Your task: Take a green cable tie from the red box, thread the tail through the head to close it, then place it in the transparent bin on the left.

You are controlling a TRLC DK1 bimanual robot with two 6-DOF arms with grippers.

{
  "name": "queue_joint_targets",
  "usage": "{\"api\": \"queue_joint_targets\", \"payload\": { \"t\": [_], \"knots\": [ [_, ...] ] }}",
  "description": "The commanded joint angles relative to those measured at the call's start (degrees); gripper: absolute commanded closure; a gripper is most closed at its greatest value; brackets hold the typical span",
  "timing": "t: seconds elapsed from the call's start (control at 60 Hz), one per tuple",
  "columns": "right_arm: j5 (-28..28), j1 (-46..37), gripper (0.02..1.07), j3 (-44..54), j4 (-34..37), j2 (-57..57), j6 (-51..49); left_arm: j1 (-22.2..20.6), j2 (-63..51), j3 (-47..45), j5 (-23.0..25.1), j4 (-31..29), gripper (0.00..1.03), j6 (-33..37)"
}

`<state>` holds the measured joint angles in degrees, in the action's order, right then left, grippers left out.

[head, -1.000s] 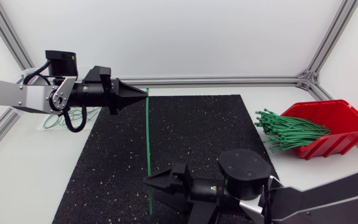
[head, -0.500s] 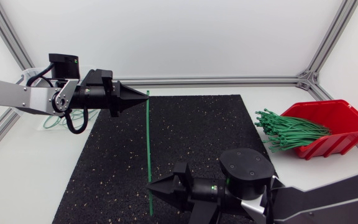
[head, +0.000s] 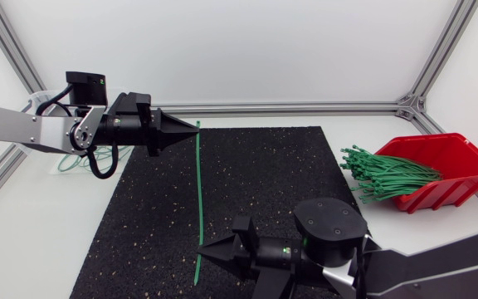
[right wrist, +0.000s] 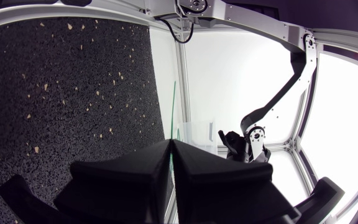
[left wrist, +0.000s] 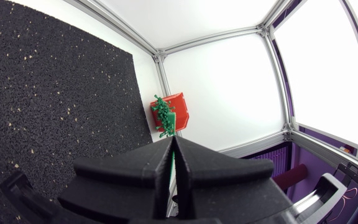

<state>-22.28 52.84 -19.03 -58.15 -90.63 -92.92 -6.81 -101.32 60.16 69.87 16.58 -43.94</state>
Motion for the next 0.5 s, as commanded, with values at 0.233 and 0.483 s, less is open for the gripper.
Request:
{"api": "queue_joint_targets", "payload": {
  "t": [0.233,0.483],
  "knots": [
    [12.00,2.53,1.01,-7.52,1.11,4.06,27.27,-0.84,2.00,-2.42,0.71,4.25,1.00,-0.97],
    [20.44,5.26,1.01,-11.30,12.45,9.16,49.42,-2.51,6.57,-5.93,0.45,5.31,1.00,0.35]
  ]
}}
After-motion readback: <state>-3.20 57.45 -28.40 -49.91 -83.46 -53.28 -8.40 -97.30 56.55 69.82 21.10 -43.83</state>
